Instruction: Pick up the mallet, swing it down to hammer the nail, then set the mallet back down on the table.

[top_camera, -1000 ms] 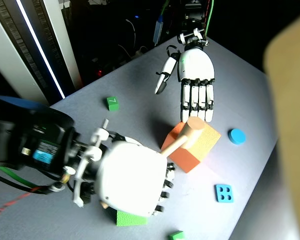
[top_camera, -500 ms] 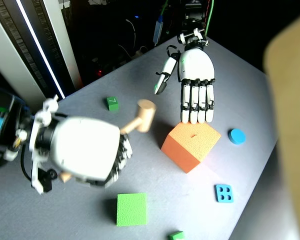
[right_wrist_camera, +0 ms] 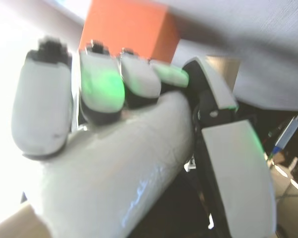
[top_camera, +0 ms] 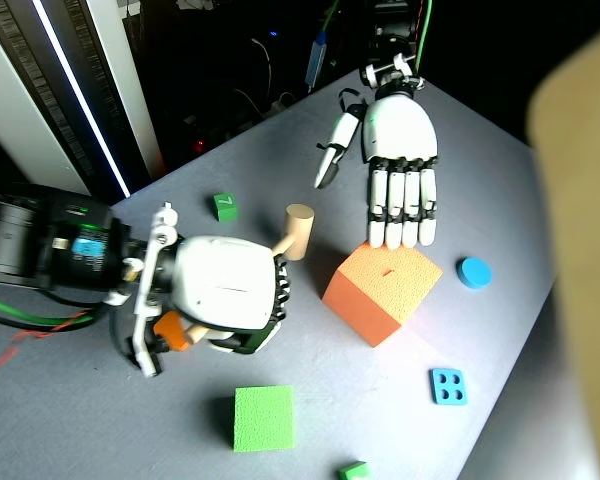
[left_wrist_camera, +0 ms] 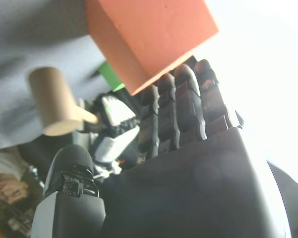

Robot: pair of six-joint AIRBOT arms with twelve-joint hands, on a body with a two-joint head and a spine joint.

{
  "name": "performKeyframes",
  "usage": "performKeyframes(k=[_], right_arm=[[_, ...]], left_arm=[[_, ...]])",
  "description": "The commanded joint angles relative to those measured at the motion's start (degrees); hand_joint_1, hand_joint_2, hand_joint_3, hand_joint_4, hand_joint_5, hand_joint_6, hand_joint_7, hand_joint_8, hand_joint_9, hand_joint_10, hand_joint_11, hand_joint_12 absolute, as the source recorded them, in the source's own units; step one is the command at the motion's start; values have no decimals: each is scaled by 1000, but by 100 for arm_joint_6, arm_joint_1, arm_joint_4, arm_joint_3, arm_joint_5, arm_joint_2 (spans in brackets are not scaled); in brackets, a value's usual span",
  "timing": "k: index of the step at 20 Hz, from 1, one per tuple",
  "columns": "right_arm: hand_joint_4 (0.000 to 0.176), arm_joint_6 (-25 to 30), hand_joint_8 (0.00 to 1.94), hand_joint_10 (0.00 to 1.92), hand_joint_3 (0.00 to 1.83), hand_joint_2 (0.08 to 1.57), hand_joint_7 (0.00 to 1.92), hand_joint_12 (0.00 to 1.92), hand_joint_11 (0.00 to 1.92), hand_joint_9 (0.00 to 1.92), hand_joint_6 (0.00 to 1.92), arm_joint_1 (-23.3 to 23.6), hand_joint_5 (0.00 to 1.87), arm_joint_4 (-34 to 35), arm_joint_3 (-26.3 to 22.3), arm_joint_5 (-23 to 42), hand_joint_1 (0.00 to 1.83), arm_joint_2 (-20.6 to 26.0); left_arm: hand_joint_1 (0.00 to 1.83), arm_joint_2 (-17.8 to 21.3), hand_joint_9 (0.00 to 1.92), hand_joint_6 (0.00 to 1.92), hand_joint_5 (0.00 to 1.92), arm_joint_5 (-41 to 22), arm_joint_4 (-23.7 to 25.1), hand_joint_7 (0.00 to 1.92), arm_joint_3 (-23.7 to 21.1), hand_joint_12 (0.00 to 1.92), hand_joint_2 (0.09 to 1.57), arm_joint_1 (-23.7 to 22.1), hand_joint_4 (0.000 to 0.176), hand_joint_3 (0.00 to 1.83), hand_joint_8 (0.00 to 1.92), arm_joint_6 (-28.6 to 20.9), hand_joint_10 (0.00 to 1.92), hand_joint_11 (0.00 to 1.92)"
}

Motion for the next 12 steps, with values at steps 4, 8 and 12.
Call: performKeyframes(k=[4,8,12], right_arm=[[0,3,1941,1921,0,1190,1140,1921,1311,1272,1921,6,1003,-81,0,643,507,-100],[0,-131,1917,1921,0,1164,531,1921,639,583,1599,-25,590,-82,0,671,503,-147],[0,-217,1662,1759,1,1173,553,1828,507,534,1331,-92,617,-83,0,690,470,-146]], left_arm=[[0,205,147,0,159,-651,-120,184,-52,197,1223,-223,0,0,0,-42,0,0],[0,444,164,5,173,-637,-83,203,-277,207,1225,-363,0,1,7,-52,6,8],[0,636,173,11,190,-441,356,213,-413,221,1222,-568,0,0,9,-339,9,28]])
